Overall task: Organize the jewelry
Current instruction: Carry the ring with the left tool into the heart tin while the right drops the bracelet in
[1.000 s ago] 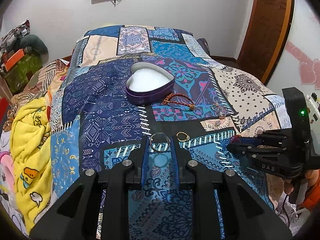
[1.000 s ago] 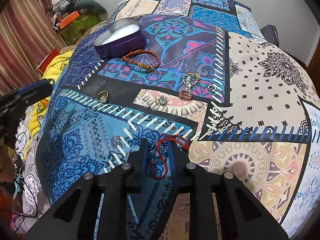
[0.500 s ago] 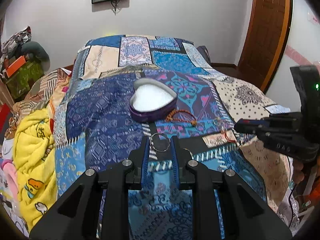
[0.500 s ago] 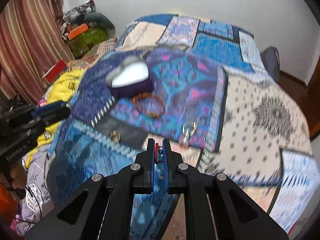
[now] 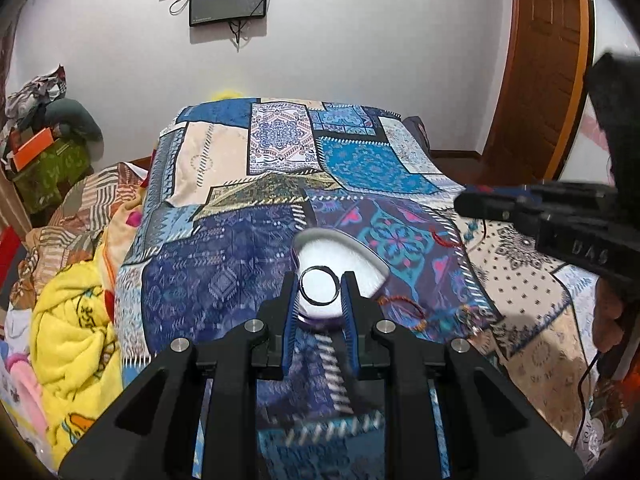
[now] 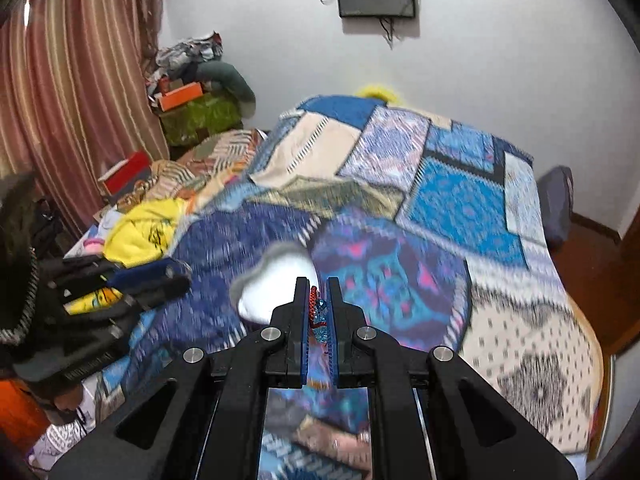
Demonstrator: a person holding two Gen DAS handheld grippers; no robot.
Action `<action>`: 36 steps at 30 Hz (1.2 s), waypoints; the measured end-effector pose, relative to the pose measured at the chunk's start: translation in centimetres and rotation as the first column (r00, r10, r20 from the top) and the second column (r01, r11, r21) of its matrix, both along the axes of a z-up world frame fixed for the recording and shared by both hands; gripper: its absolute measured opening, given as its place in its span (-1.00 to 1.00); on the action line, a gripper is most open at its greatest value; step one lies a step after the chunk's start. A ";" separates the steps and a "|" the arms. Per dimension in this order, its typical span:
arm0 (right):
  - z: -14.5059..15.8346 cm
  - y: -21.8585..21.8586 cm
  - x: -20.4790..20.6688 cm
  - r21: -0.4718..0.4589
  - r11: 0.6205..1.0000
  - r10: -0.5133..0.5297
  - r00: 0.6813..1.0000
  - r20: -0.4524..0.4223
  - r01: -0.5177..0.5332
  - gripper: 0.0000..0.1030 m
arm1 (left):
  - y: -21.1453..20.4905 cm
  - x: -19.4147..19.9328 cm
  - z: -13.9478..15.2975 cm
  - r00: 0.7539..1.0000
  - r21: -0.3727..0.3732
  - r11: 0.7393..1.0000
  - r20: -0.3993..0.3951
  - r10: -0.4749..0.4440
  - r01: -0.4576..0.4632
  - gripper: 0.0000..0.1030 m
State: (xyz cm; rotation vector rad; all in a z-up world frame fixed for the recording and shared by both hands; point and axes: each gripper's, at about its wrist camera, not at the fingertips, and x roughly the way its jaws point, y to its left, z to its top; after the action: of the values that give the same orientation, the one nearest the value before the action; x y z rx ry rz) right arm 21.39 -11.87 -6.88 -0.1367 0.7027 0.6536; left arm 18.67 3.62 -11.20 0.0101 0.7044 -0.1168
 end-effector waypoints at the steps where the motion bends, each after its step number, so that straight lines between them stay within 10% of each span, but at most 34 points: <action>1: 0.2 0.4 0.3 0.003 1.000 0.007 1.000 0.006 -0.007 -0.87 | -0.1 0.5 -0.1 1.000 0.011 1.000 -0.002 -0.001 0.001 -0.61; 27: -5.3 6.6 7.8 0.008 0.995 0.101 0.961 -0.258 -0.102 -0.86 | 0.2 7.2 -6.6 0.982 -0.020 0.996 -0.165 -0.092 0.090 -0.61; 36: -4.1 5.7 7.5 0.034 0.994 0.110 0.963 -0.248 -0.105 -0.46 | 0.2 6.6 -5.8 0.986 -0.008 0.998 -0.149 -0.069 0.069 -0.28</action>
State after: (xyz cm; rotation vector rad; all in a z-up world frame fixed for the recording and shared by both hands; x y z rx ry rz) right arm 28.88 -6.14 -10.95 -0.0743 0.9354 0.7907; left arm 25.30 3.78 -16.98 0.0228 0.8540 -0.1867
